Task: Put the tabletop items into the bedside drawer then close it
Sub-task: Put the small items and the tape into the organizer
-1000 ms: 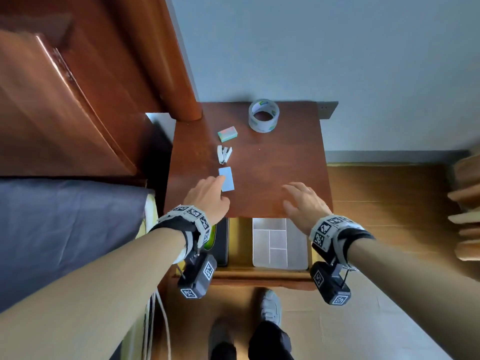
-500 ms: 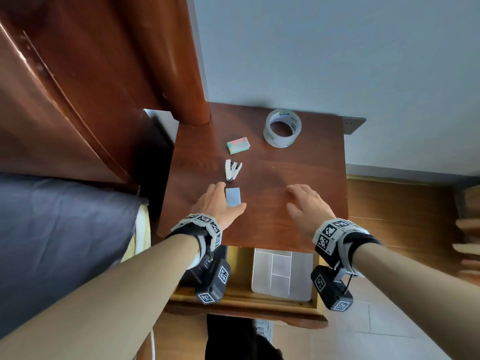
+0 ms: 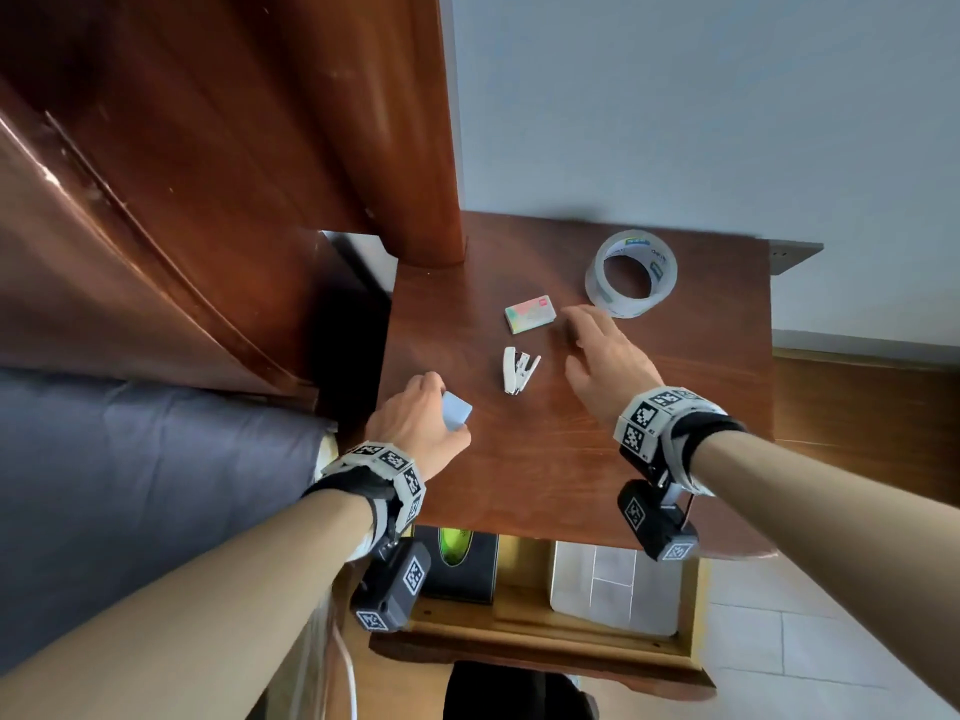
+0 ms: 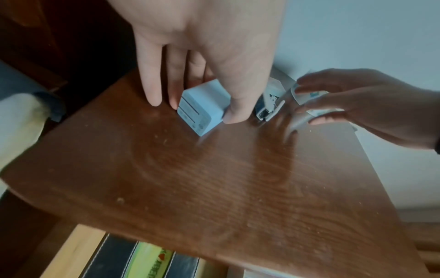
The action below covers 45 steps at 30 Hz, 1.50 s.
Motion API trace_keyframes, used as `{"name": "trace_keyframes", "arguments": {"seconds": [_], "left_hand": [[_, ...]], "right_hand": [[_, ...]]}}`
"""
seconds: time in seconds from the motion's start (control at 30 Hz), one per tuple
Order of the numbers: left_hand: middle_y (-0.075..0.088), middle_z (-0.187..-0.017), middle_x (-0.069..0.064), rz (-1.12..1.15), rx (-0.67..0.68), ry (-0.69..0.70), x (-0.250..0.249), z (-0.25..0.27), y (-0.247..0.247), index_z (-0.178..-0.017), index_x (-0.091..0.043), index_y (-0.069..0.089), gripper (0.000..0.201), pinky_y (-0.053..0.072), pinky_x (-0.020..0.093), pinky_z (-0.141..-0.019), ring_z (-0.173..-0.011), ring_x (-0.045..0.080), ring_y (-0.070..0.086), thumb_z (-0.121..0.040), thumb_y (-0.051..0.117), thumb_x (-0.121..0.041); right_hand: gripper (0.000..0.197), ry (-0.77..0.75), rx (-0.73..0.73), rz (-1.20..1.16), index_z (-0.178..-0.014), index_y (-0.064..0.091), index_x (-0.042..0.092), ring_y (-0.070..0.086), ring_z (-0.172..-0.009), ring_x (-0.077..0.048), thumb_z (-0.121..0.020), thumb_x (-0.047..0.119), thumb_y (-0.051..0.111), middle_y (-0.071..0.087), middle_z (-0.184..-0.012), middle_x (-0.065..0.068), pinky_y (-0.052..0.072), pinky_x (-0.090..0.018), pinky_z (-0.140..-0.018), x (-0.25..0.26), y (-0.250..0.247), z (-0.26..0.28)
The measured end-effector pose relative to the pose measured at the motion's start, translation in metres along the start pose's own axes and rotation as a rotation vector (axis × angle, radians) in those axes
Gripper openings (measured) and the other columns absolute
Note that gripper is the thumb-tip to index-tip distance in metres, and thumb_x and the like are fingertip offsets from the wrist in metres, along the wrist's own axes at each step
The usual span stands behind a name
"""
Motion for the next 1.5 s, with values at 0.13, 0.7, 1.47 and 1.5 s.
{"name": "trace_keyframes", "arguments": {"seconds": [0.13,0.7,1.47,1.5], "left_hand": [[0.057,-0.114,-0.002,-0.019,0.002,0.006,0.003,-0.012,-0.006,-0.107,-0.02,0.047,0.039,0.042,0.032,-0.065,-0.092,0.028,0.063,-0.079,0.063,-0.042],[0.055,-0.102,-0.003,-0.072,0.052,0.07,0.004,0.004,0.01,-0.103,-0.026,0.045,0.04,0.04,0.03,-0.061,-0.078,0.023,0.054,-0.073,0.071,-0.034],[0.057,-0.108,0.003,-0.221,0.104,-0.02,-0.005,0.017,0.021,-0.109,-0.015,0.048,0.045,0.041,0.034,-0.066,-0.096,0.032,0.064,-0.074,0.07,-0.033],[0.058,-0.108,0.004,-0.22,0.103,-0.021,-0.007,0.021,0.023,-0.107,-0.014,0.048,0.043,0.041,0.034,-0.065,-0.096,0.032,0.064,-0.075,0.069,-0.033]], "right_hand": [[0.063,-0.086,0.061,0.072,-0.146,0.036,0.025,0.056,-0.119,-0.022,-0.086,0.008,0.047,0.035,-0.152,0.005,0.054,-0.041,-0.083,0.022,0.009,-0.028],[0.035,-0.064,-0.028,0.177,-0.124,0.056,0.027,0.052,-0.119,-0.022,-0.09,0.022,0.053,0.043,-0.138,0.004,0.053,-0.041,-0.07,0.0,0.006,0.005],[0.034,-0.052,0.09,0.453,-0.124,0.06,0.032,0.043,-0.121,-0.022,-0.095,0.045,0.048,0.05,-0.136,0.004,0.046,-0.034,-0.069,-0.019,0.011,0.045],[0.034,-0.036,0.097,0.46,-0.124,0.061,0.034,0.042,-0.123,-0.021,-0.095,0.048,0.048,0.05,-0.137,0.007,0.046,-0.034,-0.07,-0.026,0.01,0.052]]}}
Point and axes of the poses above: each hand's wrist, its own z-axis away from the middle knuckle, its own y-axis out of the palm, x = y × z, the point moved 8 cm from there along -z, towards the middle knuckle
